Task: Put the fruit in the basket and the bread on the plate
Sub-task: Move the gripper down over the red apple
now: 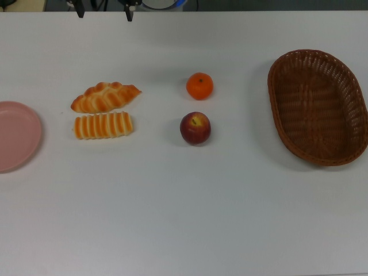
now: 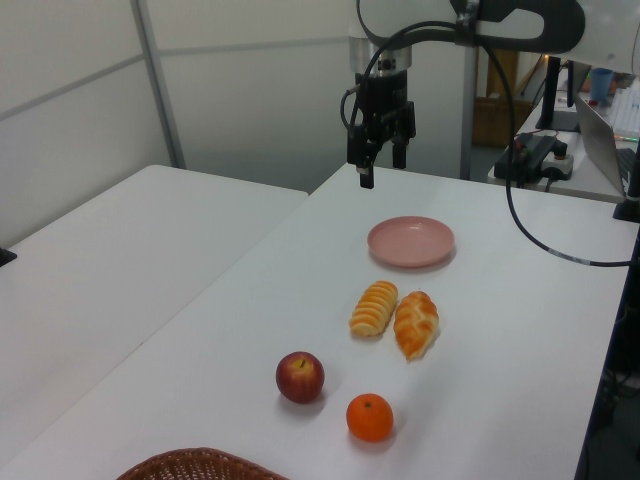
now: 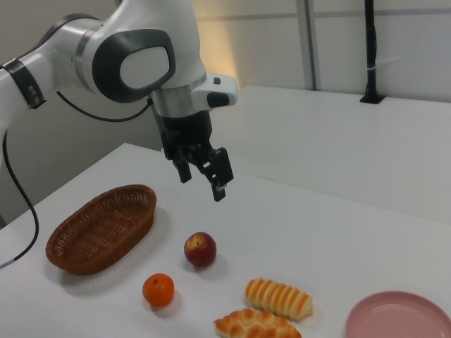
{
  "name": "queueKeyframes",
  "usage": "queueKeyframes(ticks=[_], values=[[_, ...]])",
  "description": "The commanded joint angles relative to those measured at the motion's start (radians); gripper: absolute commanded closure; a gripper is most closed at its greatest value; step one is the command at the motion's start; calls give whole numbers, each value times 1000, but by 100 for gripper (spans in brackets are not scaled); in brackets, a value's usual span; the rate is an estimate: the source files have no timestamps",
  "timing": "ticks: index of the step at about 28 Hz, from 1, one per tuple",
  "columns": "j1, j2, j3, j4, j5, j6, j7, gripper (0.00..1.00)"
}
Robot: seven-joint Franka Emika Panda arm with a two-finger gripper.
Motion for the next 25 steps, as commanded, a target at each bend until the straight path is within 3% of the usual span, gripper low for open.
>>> queueKeyframes(ticks=[1, 5, 11, 17, 21, 25], values=[[66, 14, 20, -79, -16, 111, -22, 0], [118, 64, 20, -80, -36, 139, -14, 0], [190, 161, 20, -85, -114, 242, 83, 0], [228, 238, 20, -89, -133, 315, 149, 0], [266, 248, 20, -146, -191, 352, 166, 0], [299, 247, 20, -207, -219, 400, 201, 0]])
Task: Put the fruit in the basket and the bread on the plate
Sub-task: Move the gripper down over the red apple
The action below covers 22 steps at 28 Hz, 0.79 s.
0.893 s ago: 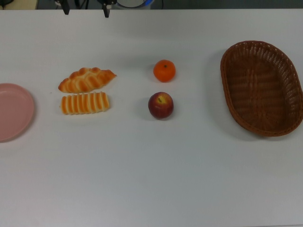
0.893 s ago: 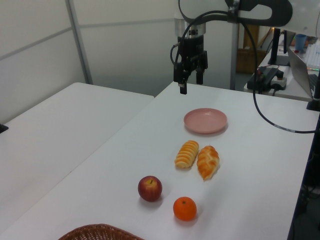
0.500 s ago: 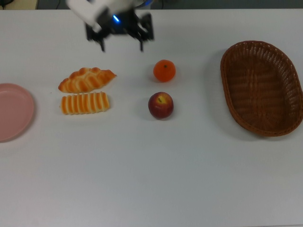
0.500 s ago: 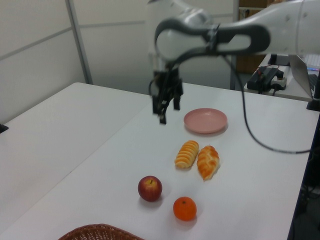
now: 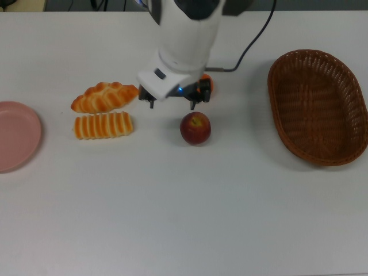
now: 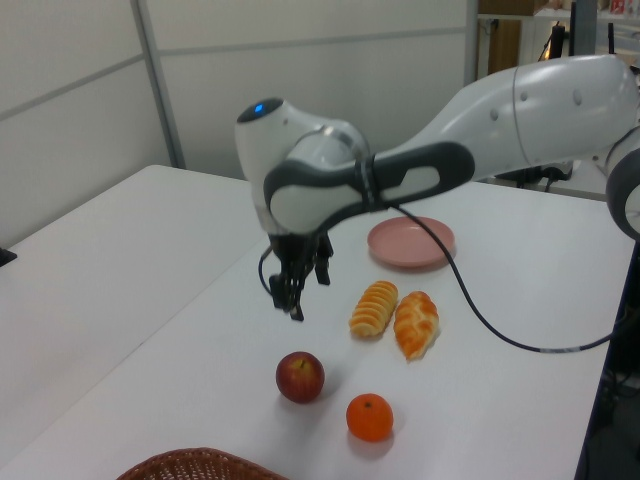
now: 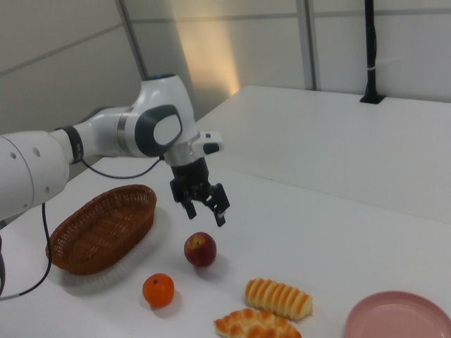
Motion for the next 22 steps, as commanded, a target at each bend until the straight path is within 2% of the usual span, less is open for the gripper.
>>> queueKeyframes(ticks=[1, 4, 7, 11, 17, 22], values=[[67, -25, -8, -117, -68, 85, 87, 0], [86, -23, -8, -148, -90, 114, 122, 0], [101, -10, -8, -173, -91, 157, 163, 0], [103, 26, -8, -168, -100, 185, 196, 0], [104, 93, -8, -162, -154, 258, 272, 0], [106, 119, -8, -153, -177, 276, 299, 0]])
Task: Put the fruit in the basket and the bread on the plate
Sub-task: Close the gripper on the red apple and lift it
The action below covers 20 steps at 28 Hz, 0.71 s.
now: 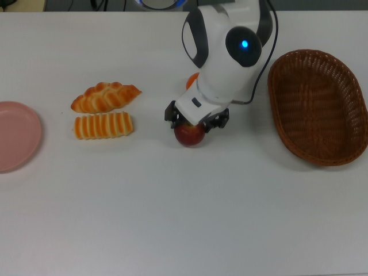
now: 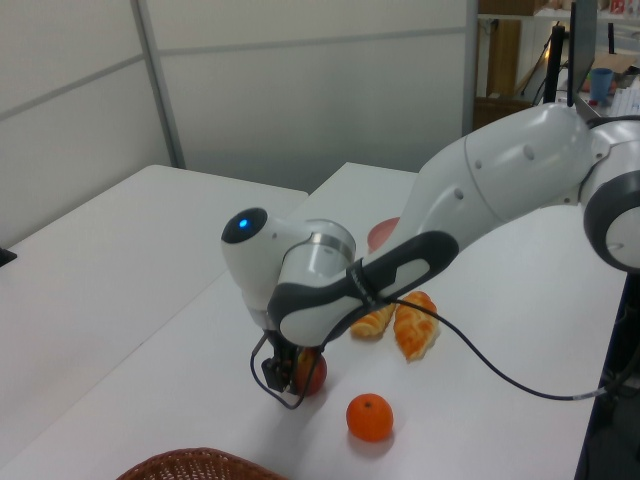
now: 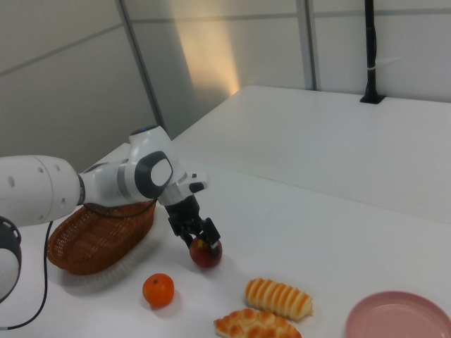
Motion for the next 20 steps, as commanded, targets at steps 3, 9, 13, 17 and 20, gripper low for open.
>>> queueKeyframes(ticks=[3, 9, 13, 17, 20], values=[[19, 29, -7, 6, -33, 29, 47, 0], [19, 34, -5, 11, -24, 32, 48, 86], [20, 17, -5, 28, -15, 22, 51, 100], [26, -58, 16, 33, 2, 2, 51, 100], [26, -100, 44, 52, 30, -49, 53, 100]])
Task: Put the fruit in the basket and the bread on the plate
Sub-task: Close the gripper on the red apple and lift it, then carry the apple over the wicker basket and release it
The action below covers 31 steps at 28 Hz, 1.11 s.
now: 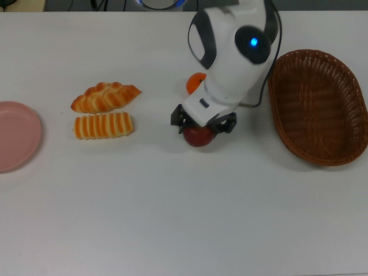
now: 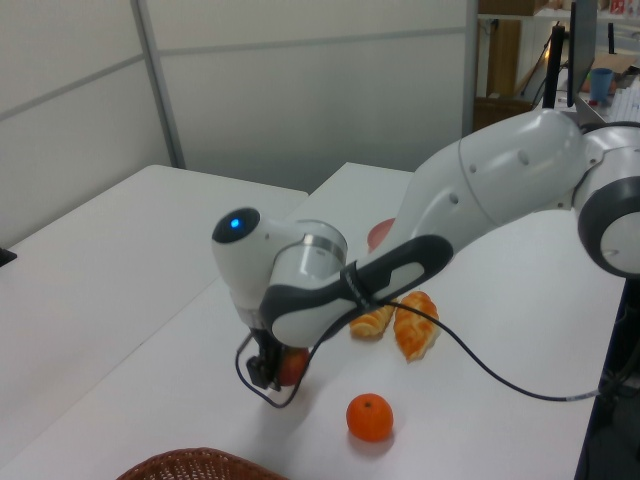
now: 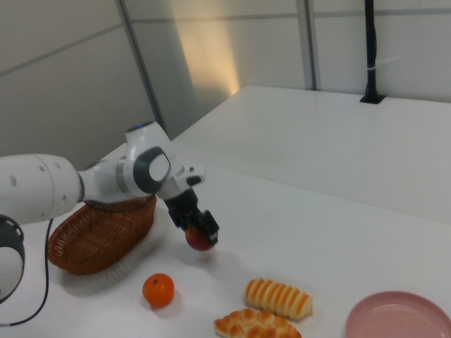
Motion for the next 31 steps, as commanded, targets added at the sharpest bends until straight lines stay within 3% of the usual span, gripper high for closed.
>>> queueKeyframes(ticks=[1, 5, 6, 11, 14, 19, 22, 23, 24, 25, 26, 31], values=[[16, -120, 49, 21, 51, -99, 21, 100], [16, -125, 118, 72, 63, -171, 22, 100], [16, -125, 152, 80, 65, -193, 24, 100], [18, -124, 254, 81, 55, -198, 62, 100], [28, -121, 296, 81, 49, -198, 84, 100], [107, -111, 305, 80, 49, -199, 116, 100], [162, -90, 305, 77, 45, -198, 160, 94], [176, -82, 305, 77, 45, -199, 168, 89], [188, -76, 304, 77, 45, -198, 176, 76], [197, -73, 305, 77, 45, -198, 185, 53], [209, -62, 304, 74, 42, -199, 205, 1], [242, -50, 304, 71, -6, -199, 275, 0]])
